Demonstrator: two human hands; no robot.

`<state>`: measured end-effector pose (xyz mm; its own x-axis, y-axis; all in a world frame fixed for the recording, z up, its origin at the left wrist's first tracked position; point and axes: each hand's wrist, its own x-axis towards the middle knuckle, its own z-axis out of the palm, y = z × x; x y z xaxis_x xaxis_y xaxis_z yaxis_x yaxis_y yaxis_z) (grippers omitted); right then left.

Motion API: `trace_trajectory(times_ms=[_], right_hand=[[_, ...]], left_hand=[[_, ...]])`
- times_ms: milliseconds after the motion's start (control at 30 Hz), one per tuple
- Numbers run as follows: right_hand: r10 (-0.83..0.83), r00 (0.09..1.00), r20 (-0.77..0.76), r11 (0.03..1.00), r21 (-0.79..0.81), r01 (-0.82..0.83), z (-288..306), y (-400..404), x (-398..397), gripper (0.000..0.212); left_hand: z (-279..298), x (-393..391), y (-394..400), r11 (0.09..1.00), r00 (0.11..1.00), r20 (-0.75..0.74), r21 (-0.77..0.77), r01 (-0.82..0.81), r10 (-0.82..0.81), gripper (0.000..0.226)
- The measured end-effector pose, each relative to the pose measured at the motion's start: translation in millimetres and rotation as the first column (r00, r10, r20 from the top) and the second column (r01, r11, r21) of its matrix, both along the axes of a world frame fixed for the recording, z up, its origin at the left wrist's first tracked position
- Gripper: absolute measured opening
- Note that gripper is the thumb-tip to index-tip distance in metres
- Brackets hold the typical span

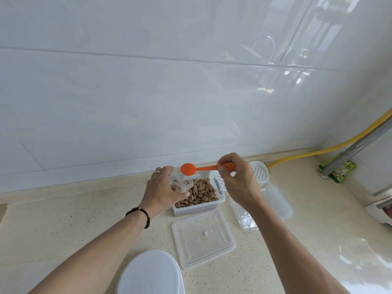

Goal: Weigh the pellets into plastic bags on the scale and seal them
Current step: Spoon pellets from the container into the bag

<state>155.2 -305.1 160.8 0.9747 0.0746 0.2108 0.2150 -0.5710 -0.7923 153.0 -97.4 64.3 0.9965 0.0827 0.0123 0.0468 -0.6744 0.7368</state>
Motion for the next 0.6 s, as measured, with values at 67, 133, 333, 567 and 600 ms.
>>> trace_trajectory(times_ms=[67,133,333,567,600], right_hand=[[-0.113,0.991,-0.079,0.983,0.136,0.123,-9,-8,4,0.019],[-0.206,0.960,-0.191,0.953,0.183,0.241,-24,-17,7,0.019],[-0.285,0.930,-0.232,0.958,-0.086,0.272,-69,-23,10,0.014],[-0.193,0.859,-0.474,0.965,0.069,0.255,-93,3,12,0.016],[-0.211,0.837,-0.505,0.947,0.106,0.303,-94,4,12,0.017]], left_hand=[[-4,-2,4,0.999,1.000,0.008,0.048,0.008,-0.009,0.087],[-10,-5,7,0.995,1.000,0.008,0.094,0.016,-0.017,0.086],[-19,-11,16,0.980,0.997,0.034,0.188,0.063,-0.071,0.091],[-20,-12,21,0.965,0.994,0.046,0.246,0.087,-0.101,0.094],[-19,-12,21,0.965,0.994,0.049,0.249,0.085,-0.101,0.094]])
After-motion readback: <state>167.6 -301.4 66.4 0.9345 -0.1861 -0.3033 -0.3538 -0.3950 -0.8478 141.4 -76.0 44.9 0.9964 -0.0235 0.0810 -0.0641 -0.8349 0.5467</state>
